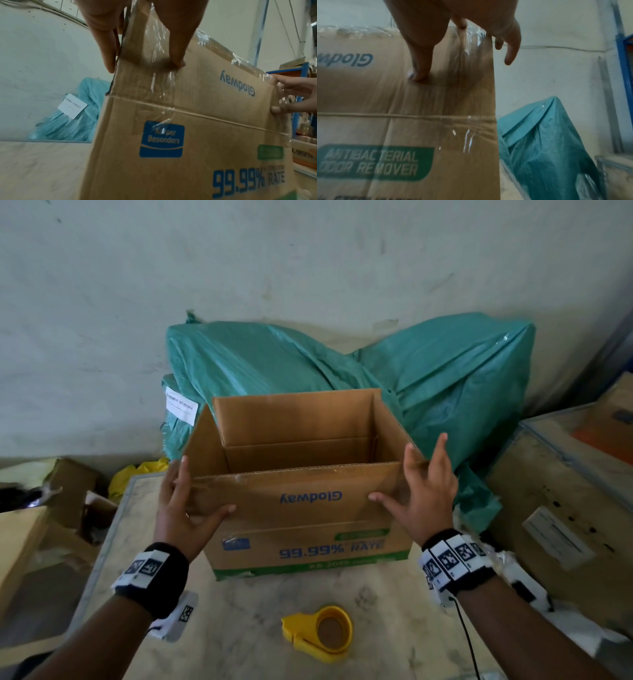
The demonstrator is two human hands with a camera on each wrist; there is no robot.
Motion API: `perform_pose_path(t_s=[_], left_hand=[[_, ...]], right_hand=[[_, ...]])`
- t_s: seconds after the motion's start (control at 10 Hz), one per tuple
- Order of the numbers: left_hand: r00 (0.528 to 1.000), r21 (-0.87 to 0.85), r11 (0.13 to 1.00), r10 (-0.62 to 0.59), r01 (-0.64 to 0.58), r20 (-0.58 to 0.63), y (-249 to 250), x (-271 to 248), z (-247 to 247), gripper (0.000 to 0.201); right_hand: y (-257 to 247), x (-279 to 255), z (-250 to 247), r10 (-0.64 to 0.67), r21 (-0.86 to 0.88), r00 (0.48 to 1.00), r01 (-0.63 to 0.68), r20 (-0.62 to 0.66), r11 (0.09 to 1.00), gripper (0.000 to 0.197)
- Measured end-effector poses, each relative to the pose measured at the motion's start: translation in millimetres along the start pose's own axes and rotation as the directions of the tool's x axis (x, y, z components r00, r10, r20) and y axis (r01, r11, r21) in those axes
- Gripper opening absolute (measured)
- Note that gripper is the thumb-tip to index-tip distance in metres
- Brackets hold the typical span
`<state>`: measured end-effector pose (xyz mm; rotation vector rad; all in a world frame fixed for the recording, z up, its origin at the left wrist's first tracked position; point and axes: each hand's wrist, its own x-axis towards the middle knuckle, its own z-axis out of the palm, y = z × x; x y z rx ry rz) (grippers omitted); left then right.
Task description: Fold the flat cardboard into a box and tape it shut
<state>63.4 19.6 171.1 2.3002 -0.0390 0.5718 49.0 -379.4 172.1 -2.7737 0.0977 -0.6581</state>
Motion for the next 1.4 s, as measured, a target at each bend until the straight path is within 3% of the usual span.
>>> perform_pose_path(t_s=[0.1, 0.2, 0.3, 0.4, 0.5, 0.6, 0.8, 1.0, 1.2, 1.3, 1.4], left_hand=[[0.995, 0.092, 0.991, 0.098, -0.099, 0.010, 13, 13, -7, 0.097], [0.983, 0.305, 0.940, 0.112, -0.152, 0.145, 14, 19, -11, 0.082], [0.974, 0.365, 0.913, 0.117, -0.182, 0.191, 14, 15, -13, 0.091], [0.972, 0.383, 0.917, 0.014, -0.106, 0.235, 22, 19, -20, 0.099], [0.917, 0.488, 0.868, -0.119, -0.090, 0.381, 21, 22, -20, 0.106], [0.883, 0.533, 0.840, -0.173, -0.099, 0.436, 15, 18, -16, 0.100], [0.884, 0.552, 0.827, -0.175, -0.106, 0.433, 20, 28, -7, 0.109], [0.860, 0.580, 0.798, -0.174, -0.163, 0.480, 23, 21, -7, 0.105], [0.845, 0.540, 0.825, -0.162, -0.168, 0.510, 27, 26, -11, 0.110], [0.897, 0.490, 0.854, -0.065, -0.177, 0.437, 35, 26, -25, 0.104], [0.915, 0.211, 0.906, 0.309, -0.366, 0.260, 48, 6, -41, 0.077]], right_hand=[[-6, 15, -10, -0.064, -0.130, 0.986, 0.084, 0.156, 0.988, 0.108], [-8, 23, -12, -0.053, -0.179, 0.943, 0.117, 0.328, 0.977, 0.106], [-10, 25, -19, -0.027, -0.174, 0.919, 0.103, 0.394, 0.979, 0.104], [-16, 26, -23, 0.030, -0.219, 0.890, 0.080, 0.456, 0.972, 0.119], [-19, 20, -15, 0.054, -0.255, 0.849, 0.097, 0.525, 0.962, 0.128], [-17, 15, -5, 0.012, -0.230, 0.868, 0.119, 0.497, 0.966, 0.127], [-12, 26, 1, -0.031, -0.163, 0.917, 0.104, 0.397, 0.981, 0.126], [-17, 21, -2, -0.035, -0.146, 0.915, 0.102, 0.403, 0.984, 0.117], [-19, 24, -10, -0.013, -0.145, 0.892, 0.087, 0.451, 0.986, 0.118], [-29, 29, -28, -0.027, -0.036, 0.901, 0.047, 0.433, 0.998, 0.115], [-48, 44, -76, -0.174, 0.424, 0.983, 0.132, 0.061, 0.896, 0.102]])
